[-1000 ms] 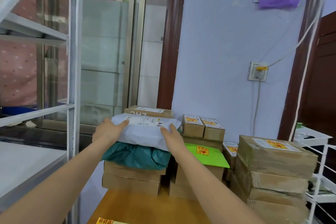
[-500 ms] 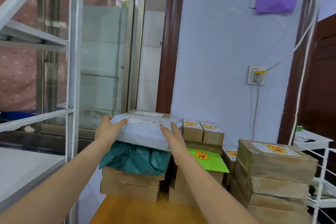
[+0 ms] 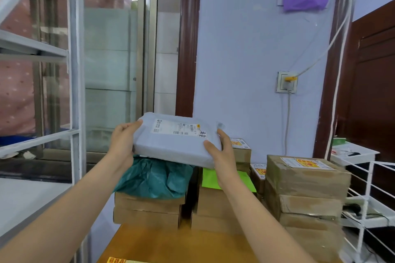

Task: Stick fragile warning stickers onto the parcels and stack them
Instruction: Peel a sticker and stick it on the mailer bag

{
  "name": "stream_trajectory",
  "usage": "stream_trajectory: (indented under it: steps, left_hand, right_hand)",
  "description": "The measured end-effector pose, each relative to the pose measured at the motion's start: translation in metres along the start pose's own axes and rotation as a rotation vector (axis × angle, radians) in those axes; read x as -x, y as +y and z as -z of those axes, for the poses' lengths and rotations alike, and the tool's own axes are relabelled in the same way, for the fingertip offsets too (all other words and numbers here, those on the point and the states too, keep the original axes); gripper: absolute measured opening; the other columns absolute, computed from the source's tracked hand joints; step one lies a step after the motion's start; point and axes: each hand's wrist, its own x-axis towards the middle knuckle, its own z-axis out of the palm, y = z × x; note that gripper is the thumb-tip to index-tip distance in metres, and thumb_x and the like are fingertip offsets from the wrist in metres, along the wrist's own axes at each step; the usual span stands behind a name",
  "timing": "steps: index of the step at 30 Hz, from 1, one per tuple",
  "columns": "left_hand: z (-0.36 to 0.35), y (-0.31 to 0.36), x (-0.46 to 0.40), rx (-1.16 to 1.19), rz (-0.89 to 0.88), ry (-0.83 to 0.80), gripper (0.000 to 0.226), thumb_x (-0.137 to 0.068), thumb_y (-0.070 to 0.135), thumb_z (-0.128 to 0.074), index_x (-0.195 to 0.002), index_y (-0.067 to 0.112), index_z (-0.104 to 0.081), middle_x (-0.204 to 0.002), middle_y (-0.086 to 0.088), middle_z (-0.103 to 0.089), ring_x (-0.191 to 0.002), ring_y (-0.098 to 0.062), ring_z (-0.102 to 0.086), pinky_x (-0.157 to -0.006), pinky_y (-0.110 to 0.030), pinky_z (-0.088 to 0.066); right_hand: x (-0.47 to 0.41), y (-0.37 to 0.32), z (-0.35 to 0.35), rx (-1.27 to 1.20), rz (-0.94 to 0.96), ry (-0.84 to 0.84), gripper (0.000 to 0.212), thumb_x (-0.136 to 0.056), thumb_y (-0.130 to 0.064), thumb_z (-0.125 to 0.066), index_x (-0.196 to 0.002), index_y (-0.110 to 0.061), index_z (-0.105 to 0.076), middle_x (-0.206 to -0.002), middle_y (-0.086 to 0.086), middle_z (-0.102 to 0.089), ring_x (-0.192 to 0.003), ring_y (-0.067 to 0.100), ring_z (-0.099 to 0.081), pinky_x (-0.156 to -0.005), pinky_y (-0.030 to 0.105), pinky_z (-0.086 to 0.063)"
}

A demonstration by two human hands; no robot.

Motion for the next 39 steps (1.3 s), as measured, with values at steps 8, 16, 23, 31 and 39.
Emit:
stream_trajectory:
  steps: [8,16,23,31,39]
  left_hand:
    - [-0.022,-0.015,0.038,-0.107,0.28,-0.266,0.027,-0.085,0.027,-0.068,-0.105,0.009,-0.065,-0.099,-0.01,-0.072,-0.089,-0.026,-0.068,-0.078,-0.04,-0.054]
    - [-0.045,-0.059,0.092,-0.174,0.234,-0.422,0.02,-0.089,0.024,-0.063,-0.109,0.021,-0.062,-0.101,-0.003,-0.073,-0.089,-0.021,-0.07,-0.073,-0.035,-0.054]
    - [-0.049,-0.101,0.142,-0.047,0.289,-0.464,0.036,-0.091,0.017,-0.059,-0.124,0.027,-0.046,-0.109,-0.001,-0.068,-0.089,-0.017,-0.069,-0.061,-0.027,-0.057]
    - [-0.03,-0.16,0.188,-0.129,0.347,-0.443,0.042,-0.086,0.016,-0.067,-0.12,0.03,-0.046,-0.112,0.002,-0.066,-0.098,-0.018,-0.066,-0.073,-0.03,-0.054]
    - [-0.003,-0.231,0.225,-0.207,0.415,-0.345,0.037,-0.085,0.018,-0.069,-0.112,0.032,-0.049,-0.112,0.005,-0.063,-0.102,-0.016,-0.063,-0.076,-0.029,-0.052]
  right_hand:
    - [0.031,0.009,0.07,-0.03,-0.045,-0.019,0.059,-0.087,-0.004,-0.063,-0.135,-0.03,-0.043,-0.123,-0.015,-0.055,-0.108,0.008,-0.059,-0.077,0.02,-0.051]
    - [0.072,0.017,0.129,-0.072,-0.076,-0.021,0.071,-0.067,-0.021,-0.069,-0.133,-0.034,-0.047,-0.134,-0.003,-0.054,-0.119,0.017,-0.057,-0.101,0.041,-0.046]
    - [0.116,0.03,0.169,-0.04,-0.152,-0.067,0.066,-0.076,-0.014,-0.072,-0.133,-0.035,-0.047,-0.126,-0.006,-0.062,-0.11,0.015,-0.063,-0.088,0.034,-0.054]
    - [0.166,0.07,0.197,0.042,-0.265,0.027,0.059,-0.076,-0.02,-0.074,-0.128,-0.037,-0.049,-0.127,-0.008,-0.059,-0.114,0.015,-0.06,-0.099,0.044,-0.048]
    - [0.2,0.117,0.22,0.13,-0.405,0.009,0.054,-0.083,-0.015,-0.072,-0.129,-0.032,-0.048,-0.128,-0.01,-0.057,-0.114,0.01,-0.058,-0.084,0.026,-0.054]
